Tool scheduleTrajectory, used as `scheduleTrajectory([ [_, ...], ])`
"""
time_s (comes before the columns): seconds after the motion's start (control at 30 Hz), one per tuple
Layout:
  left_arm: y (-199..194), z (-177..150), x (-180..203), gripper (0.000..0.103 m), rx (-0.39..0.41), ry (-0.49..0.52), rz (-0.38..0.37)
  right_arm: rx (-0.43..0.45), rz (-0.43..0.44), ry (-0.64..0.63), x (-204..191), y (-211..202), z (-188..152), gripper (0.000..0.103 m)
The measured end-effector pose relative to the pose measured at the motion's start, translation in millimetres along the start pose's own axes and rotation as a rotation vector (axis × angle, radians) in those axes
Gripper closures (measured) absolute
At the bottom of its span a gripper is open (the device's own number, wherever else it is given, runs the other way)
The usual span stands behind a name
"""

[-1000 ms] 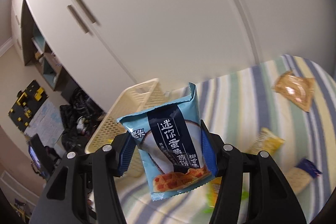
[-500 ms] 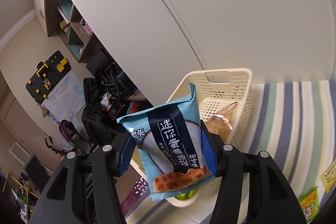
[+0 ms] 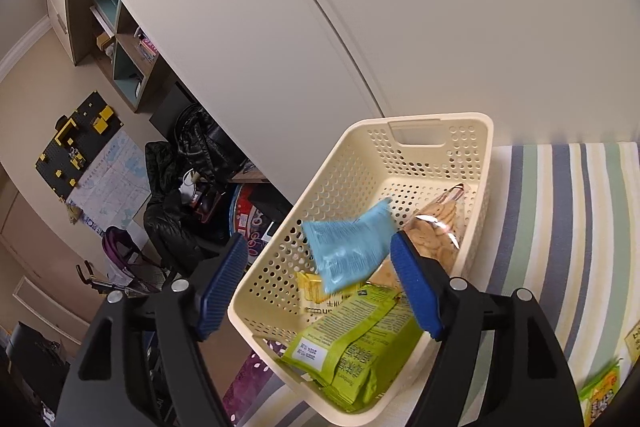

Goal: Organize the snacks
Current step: 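Carry the blue coconut-biscuit bag with the right tool into the basket and release, then withdraw the right tool toward the blue-and-white cracker pack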

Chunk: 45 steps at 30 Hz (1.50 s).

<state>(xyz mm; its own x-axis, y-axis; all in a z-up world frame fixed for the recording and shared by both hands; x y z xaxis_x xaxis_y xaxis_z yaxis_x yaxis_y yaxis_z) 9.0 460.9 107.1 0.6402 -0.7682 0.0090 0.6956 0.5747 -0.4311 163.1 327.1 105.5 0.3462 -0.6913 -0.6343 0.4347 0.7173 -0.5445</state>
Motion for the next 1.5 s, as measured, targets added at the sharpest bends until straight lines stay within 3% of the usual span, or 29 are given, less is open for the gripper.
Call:
scheduleTrajectory([
  [0.6,-12.9,-3.8,30.6,0.003,0.041,0.065,-0.080,0.055,-0.082,0.058,50.7,-41.0,-13.5,0.029],
  [1.07,-29.2,-16.4,87.4,0.003,0.073,0.252,-0.183,0.109,-0.187,0.147,117.4,-106.1,-32.7,0.029],
  [1.33,-26.6,-31.5,121.2,0.003,0.026,0.375,-0.274,0.139,-0.314,0.216,169.3,-162.5,-48.7,0.029],
  [1.5,-36.5,-39.0,137.5,0.003,0.047,0.432,-0.330,0.118,-0.415,0.301,205.2,-190.3,-62.9,0.029],
])
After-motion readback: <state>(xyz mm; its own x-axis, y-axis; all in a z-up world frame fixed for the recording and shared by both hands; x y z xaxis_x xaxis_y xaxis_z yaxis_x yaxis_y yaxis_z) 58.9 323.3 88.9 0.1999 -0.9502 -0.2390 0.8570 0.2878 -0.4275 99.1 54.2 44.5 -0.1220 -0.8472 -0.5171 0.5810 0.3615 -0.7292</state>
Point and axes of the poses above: each gripper's, at about its wrist camera, not at the fingertips, and y roughly the way its jaws point, x to its right, z to its top, the point moved 1 cm from there along y, roughly the way its jaws point, and after that the axes turned 11 degrees about y, right-handed, at the moved point
